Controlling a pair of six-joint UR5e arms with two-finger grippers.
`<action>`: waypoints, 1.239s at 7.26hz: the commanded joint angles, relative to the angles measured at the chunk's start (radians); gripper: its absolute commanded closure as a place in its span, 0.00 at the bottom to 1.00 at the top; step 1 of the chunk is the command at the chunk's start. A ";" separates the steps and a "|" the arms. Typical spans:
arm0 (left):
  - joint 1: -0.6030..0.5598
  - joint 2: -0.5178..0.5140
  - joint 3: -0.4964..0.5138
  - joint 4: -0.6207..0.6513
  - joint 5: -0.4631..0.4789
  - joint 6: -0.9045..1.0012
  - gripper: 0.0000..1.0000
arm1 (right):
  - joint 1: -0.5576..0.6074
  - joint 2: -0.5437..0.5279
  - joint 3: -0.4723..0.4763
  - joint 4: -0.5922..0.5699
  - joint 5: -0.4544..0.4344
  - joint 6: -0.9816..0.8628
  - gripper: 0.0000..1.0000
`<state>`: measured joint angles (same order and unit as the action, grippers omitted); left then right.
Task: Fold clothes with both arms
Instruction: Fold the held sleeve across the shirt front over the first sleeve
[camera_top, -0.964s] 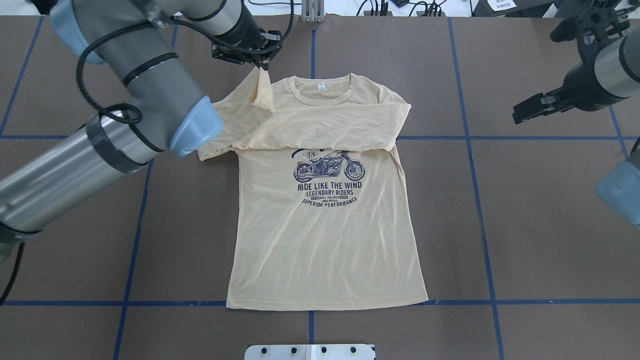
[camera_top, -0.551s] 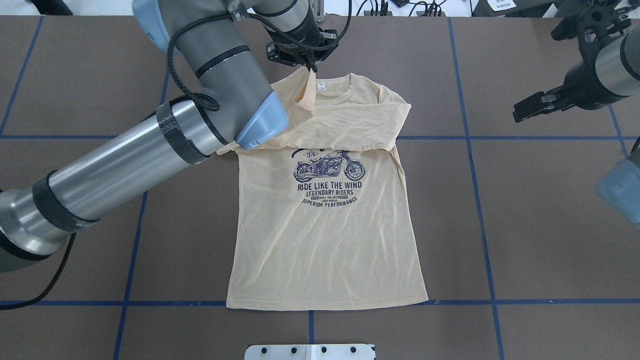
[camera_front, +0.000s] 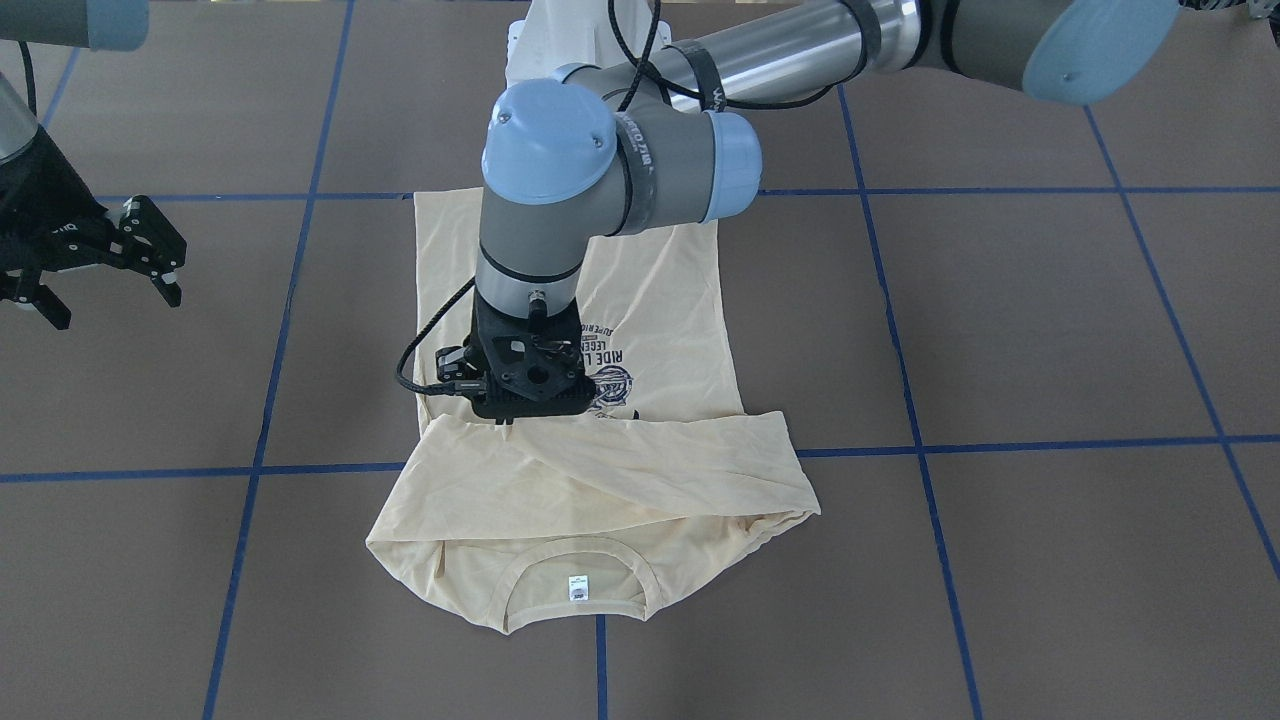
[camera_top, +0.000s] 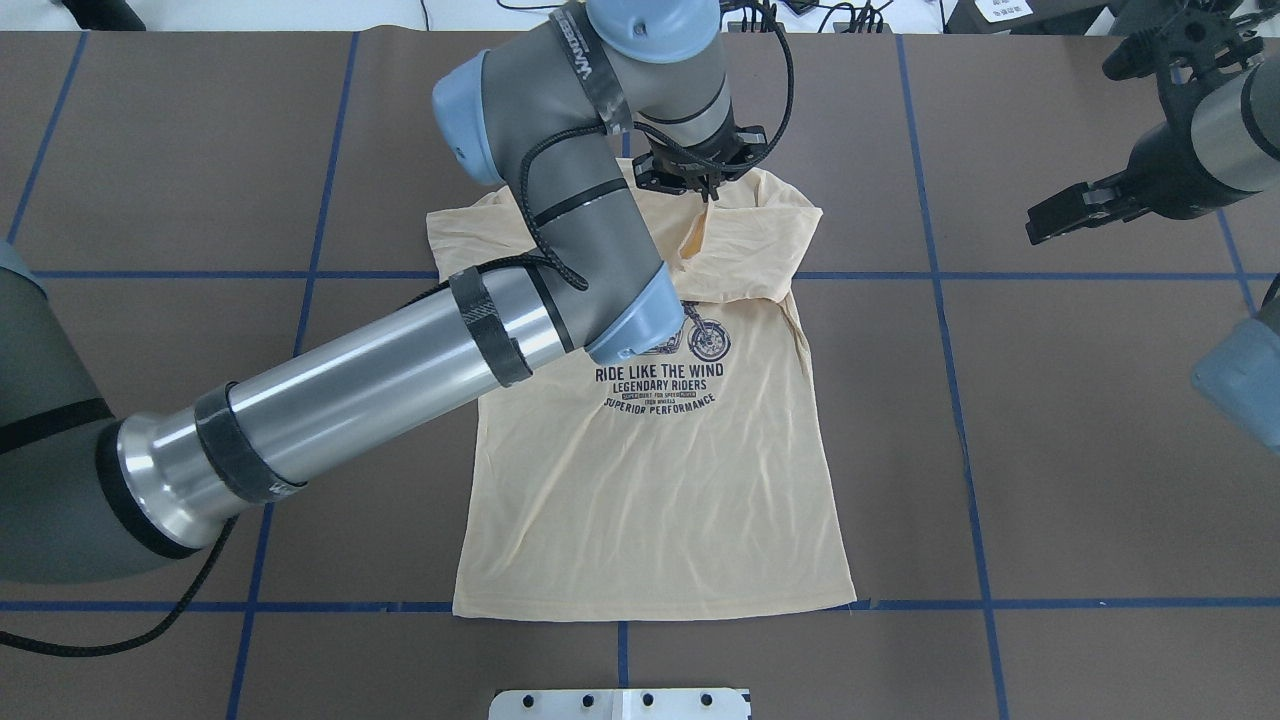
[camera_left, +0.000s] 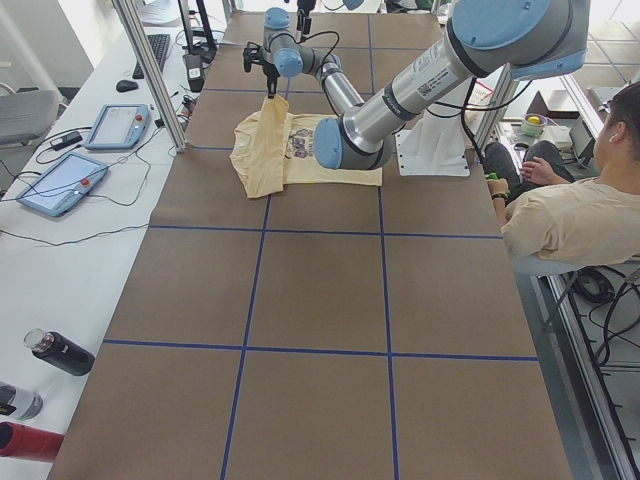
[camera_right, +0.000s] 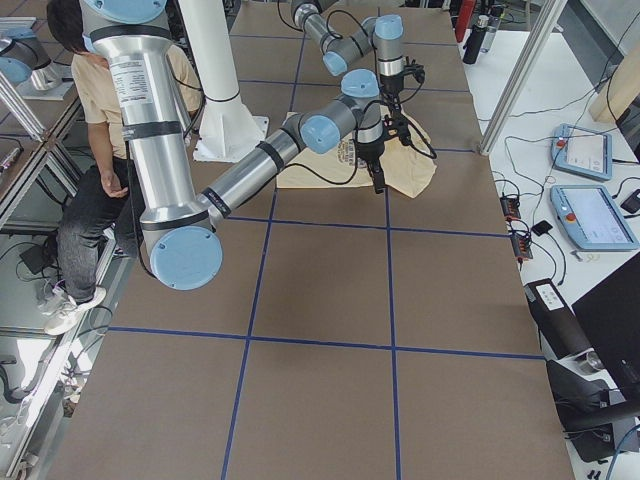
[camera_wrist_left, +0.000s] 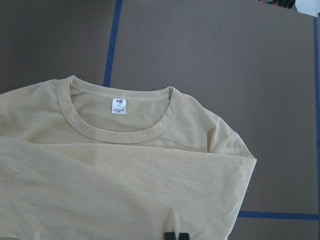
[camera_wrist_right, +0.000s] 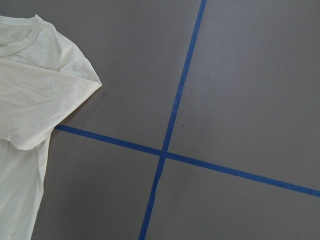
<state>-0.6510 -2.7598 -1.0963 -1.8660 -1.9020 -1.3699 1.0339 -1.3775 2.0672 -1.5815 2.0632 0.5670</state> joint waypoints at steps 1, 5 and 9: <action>0.034 -0.039 0.103 -0.088 0.037 -0.119 1.00 | 0.000 0.002 -0.001 0.000 0.000 0.001 0.00; 0.097 -0.138 0.271 -0.260 0.191 -0.441 0.31 | -0.002 0.003 -0.001 0.000 0.000 0.002 0.00; 0.103 -0.112 0.199 -0.285 0.173 -0.237 0.00 | -0.003 0.005 0.002 0.003 0.002 0.031 0.00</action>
<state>-0.5476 -2.8985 -0.8527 -2.1637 -1.7128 -1.6960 1.0318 -1.3730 2.0676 -1.5798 2.0642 0.5775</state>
